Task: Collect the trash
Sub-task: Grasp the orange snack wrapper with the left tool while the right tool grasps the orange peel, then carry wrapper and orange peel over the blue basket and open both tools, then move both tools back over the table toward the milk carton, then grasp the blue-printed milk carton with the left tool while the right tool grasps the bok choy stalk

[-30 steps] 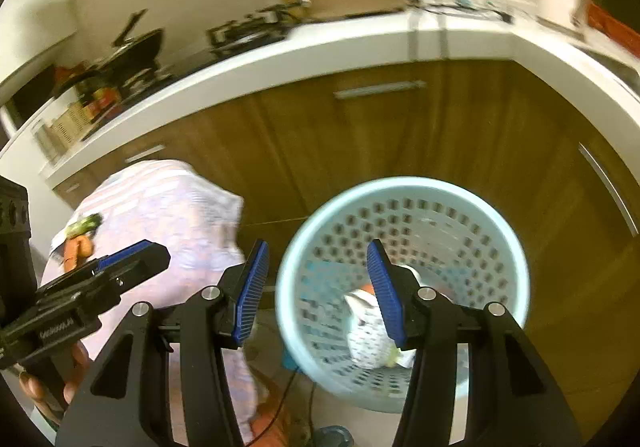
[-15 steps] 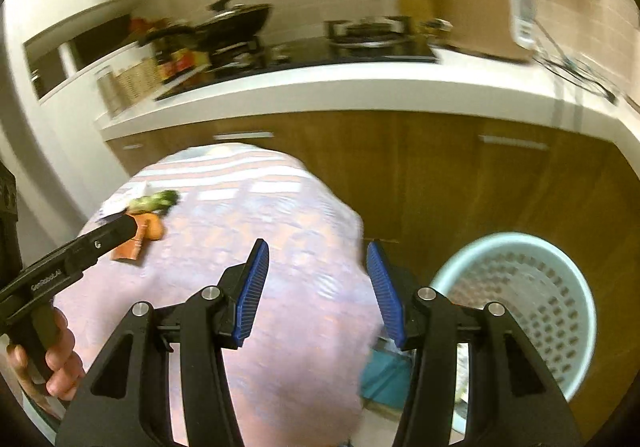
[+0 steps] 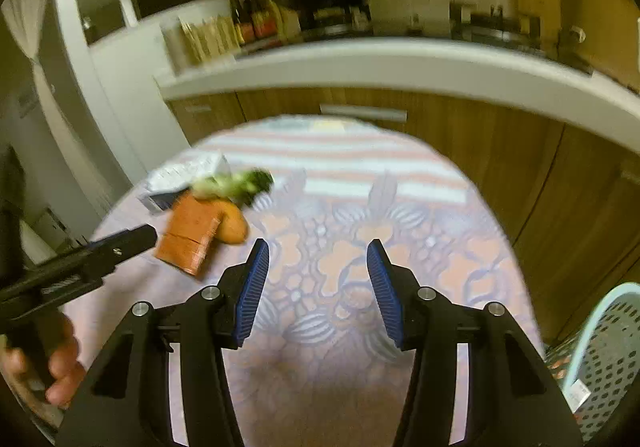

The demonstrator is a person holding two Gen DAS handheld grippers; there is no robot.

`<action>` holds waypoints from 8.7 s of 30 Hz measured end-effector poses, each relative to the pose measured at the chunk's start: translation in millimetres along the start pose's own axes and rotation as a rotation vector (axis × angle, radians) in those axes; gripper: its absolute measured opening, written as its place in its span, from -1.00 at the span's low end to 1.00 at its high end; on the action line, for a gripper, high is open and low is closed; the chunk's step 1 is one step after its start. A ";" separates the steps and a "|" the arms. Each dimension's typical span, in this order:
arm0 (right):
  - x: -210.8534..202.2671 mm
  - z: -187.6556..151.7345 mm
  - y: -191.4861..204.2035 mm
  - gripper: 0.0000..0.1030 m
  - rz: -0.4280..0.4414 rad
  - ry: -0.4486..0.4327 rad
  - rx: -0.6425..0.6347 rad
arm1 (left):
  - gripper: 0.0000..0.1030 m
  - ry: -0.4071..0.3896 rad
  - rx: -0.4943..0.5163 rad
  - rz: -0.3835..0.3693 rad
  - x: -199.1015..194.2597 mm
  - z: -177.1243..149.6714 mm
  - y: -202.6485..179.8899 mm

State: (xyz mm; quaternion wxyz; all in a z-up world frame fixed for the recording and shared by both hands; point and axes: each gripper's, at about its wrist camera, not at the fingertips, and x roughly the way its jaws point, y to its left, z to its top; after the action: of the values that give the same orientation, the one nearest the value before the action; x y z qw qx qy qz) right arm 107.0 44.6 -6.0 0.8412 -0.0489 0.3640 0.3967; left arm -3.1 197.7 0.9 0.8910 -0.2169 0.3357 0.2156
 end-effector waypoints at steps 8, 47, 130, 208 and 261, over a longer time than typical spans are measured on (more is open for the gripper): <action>31.5 -13.0 -12.4 -0.08 0.001 0.069 0.035 | 0.22 0.032 0.048 0.084 38.4 3.6 -10.0; 35.5 -14.5 -6.6 -0.07 0.027 0.105 0.014 | -1.00 0.059 0.131 0.098 42.4 -8.1 22.5; -145.8 -15.1 -70.0 -0.65 -0.061 -0.168 0.055 | -0.81 -0.233 0.365 -0.260 -64.4 -25.8 -149.8; -81.7 35.3 45.5 -0.14 -0.127 -0.165 -0.107 | 0.05 -0.210 0.071 -0.006 -54.7 41.8 29.6; 102.3 9.0 67.4 -0.37 -0.064 0.167 -0.064 | 0.10 0.050 0.303 0.003 78.4 46.1 46.4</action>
State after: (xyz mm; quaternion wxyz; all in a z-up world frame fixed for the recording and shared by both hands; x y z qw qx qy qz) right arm 107.7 158.5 -52.1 0.8182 -0.1202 0.4182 0.3758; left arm 49.0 278.6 -33.2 0.9046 -0.0846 0.3866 0.1582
